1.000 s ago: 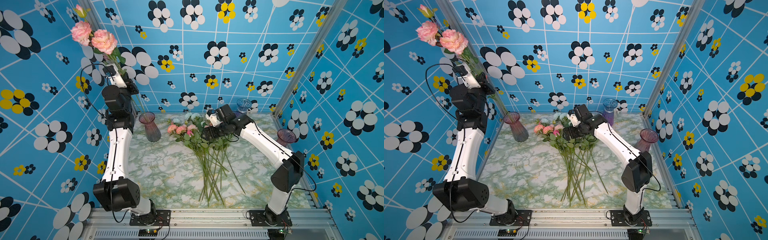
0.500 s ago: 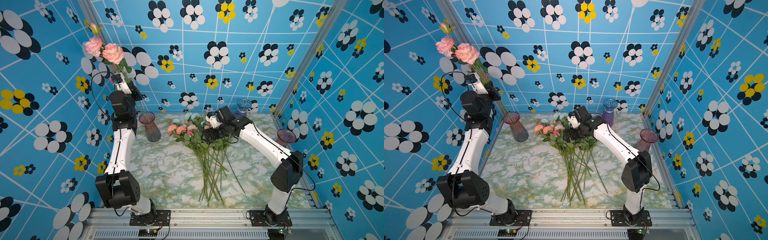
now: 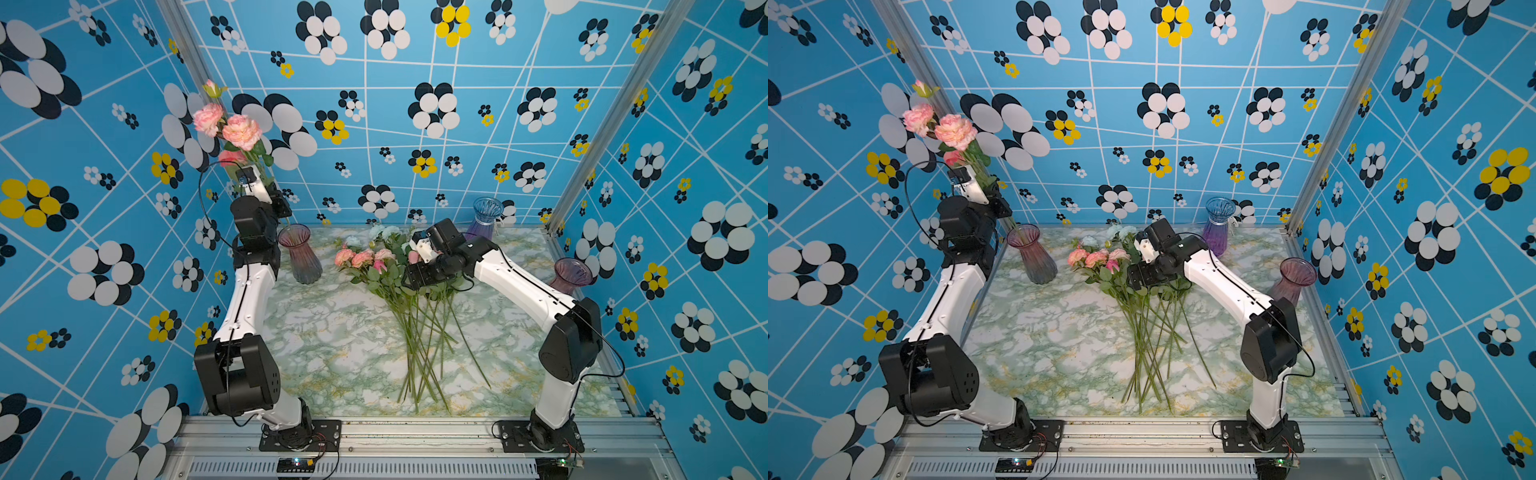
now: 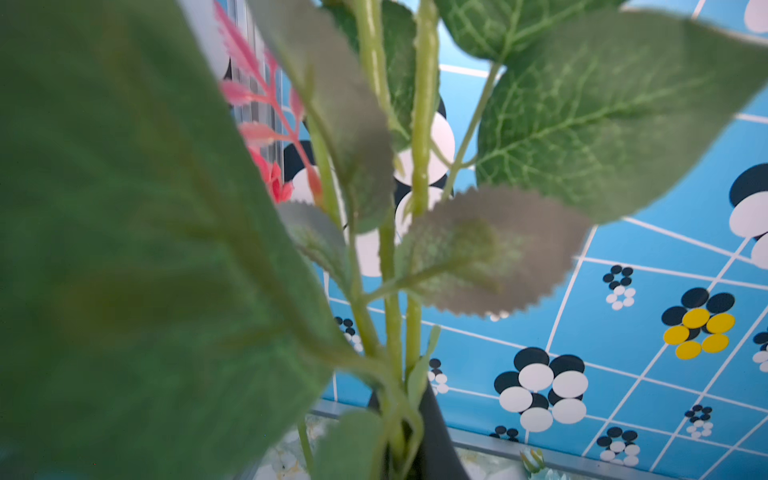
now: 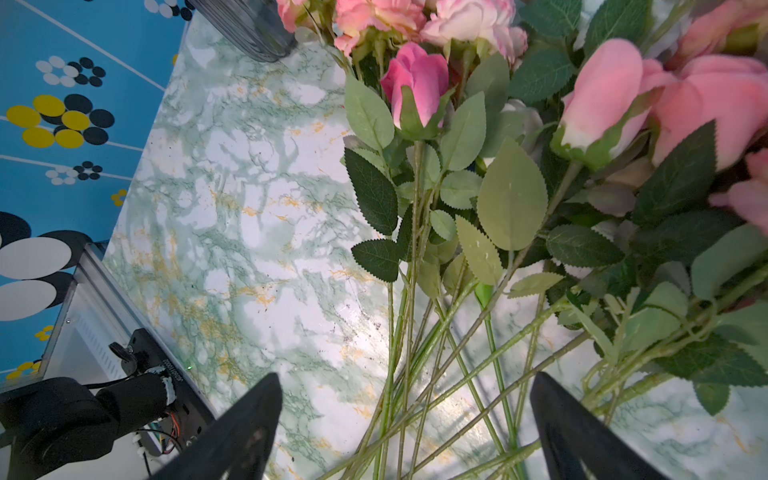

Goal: Place the pink flowers into the vase
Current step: Place the flower in the vase.

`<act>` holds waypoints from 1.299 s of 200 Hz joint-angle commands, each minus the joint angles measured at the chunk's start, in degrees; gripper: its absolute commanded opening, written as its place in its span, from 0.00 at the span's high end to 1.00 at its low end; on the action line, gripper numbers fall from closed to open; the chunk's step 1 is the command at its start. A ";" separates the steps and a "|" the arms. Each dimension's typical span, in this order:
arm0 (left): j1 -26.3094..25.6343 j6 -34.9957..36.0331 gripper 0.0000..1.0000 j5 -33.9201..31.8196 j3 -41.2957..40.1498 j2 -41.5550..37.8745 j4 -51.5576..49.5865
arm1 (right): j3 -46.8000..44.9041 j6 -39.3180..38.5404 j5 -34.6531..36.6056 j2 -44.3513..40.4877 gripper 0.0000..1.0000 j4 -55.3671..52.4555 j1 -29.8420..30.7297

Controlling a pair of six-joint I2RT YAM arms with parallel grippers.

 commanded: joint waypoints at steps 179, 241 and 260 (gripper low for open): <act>1.24 0.42 0.78 -1.46 -7.74 0.38 4.08 | -0.76 2.26 1.26 15.53 0.61 4.18 4.64; 1.11 0.89 0.69 -0.76 -8.37 -1.22 3.65 | 0.93 2.60 0.26 17.28 0.76 4.60 4.67; 1.18 0.95 0.68 -0.76 -8.33 -1.51 3.27 | 1.26 2.59 0.35 17.32 0.81 4.45 4.73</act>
